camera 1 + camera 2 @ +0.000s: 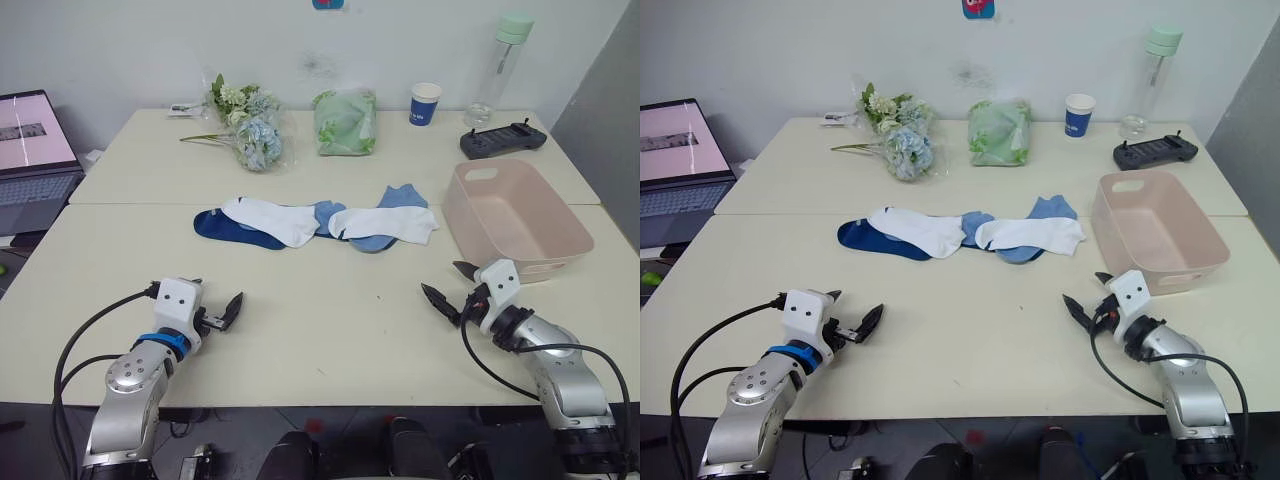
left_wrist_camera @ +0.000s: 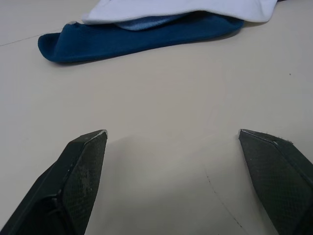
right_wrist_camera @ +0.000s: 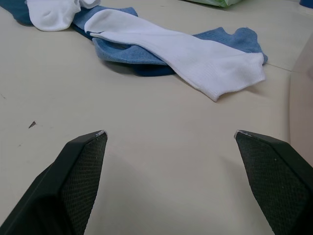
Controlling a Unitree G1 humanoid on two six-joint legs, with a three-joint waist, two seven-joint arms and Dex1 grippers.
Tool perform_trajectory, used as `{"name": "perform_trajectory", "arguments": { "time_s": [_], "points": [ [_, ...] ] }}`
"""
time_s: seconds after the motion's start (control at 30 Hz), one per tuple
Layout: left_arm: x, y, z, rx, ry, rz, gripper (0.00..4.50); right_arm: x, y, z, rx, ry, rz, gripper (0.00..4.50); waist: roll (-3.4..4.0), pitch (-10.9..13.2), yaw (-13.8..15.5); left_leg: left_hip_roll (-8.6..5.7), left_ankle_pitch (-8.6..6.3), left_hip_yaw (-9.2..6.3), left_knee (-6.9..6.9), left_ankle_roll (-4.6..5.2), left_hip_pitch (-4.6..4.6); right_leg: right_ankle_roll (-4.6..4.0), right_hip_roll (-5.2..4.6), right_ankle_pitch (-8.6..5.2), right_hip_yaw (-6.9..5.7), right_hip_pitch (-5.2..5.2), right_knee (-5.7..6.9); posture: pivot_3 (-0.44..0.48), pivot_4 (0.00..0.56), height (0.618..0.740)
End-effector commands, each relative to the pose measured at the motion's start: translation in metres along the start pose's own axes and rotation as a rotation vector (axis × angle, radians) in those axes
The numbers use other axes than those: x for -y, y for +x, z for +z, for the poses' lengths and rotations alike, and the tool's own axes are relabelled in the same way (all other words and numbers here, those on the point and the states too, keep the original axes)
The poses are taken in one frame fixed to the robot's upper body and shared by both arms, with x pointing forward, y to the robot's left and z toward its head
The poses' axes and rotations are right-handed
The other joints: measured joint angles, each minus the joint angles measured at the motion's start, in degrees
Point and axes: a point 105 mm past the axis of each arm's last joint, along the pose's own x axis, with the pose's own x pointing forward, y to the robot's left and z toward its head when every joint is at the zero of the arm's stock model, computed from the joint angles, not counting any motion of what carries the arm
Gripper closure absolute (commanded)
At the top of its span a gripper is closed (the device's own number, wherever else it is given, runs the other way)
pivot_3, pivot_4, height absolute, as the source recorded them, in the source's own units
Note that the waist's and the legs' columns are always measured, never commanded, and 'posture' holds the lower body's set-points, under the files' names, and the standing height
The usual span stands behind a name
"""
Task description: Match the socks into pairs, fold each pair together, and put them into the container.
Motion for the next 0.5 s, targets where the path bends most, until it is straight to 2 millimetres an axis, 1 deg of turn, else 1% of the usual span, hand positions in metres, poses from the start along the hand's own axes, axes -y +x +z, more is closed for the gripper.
{"name": "perform_trajectory", "arguments": {
  "time_s": [0.03, 0.1, 0.27, 0.5],
  "points": [
    [0.0001, -0.0026, 0.0095, 0.031, 0.037, -0.008, 0.04, 0.0010, 0.0010, 0.0165, 0.044, -0.026, -0.001, 0.00, 0.00, 0.00, 0.00, 0.00, 0.00, 0.00, 0.00, 0.00, 0.00, 0.00, 0.00, 0.00, 0.00, 0.00, 0.00, 0.000, 0.150, 0.740],
    [0.0010, -0.0028, 0.0119, 0.048, 0.005, -0.018, 0.04, 0.0004, 0.0011, 0.0198, 0.046, -0.027, -0.005, 0.00, 0.00, 0.00, -0.01, 0.00, 0.00, 0.01, 0.00, 0.00, 0.00, 0.00, 0.00, 0.00, 0.01, -0.01, 0.00, 0.000, 0.150, 0.740],
    [-0.0014, -0.0028, 0.0146, 0.057, 0.008, -0.008, 0.04, -0.0024, 0.0004, 0.0205, 0.039, -0.030, -0.003, 0.00, 0.00, 0.00, 0.02, 0.00, 0.00, 0.01, 0.00, 0.00, 0.00, 0.00, 0.00, 0.00, 0.02, -0.01, 0.00, 0.000, 0.150, 0.740],
    [0.0013, -0.0049, 0.0106, 0.049, -0.012, -0.011, 0.04, -0.0053, -0.0033, 0.0218, 0.048, -0.027, -0.009, 0.00, 0.00, 0.00, 0.03, 0.00, 0.00, 0.02, -0.01, 0.00, 0.00, 0.00, 0.00, 0.00, 0.03, -0.02, 0.00, 0.000, 0.150, 0.740]
  ]
}}
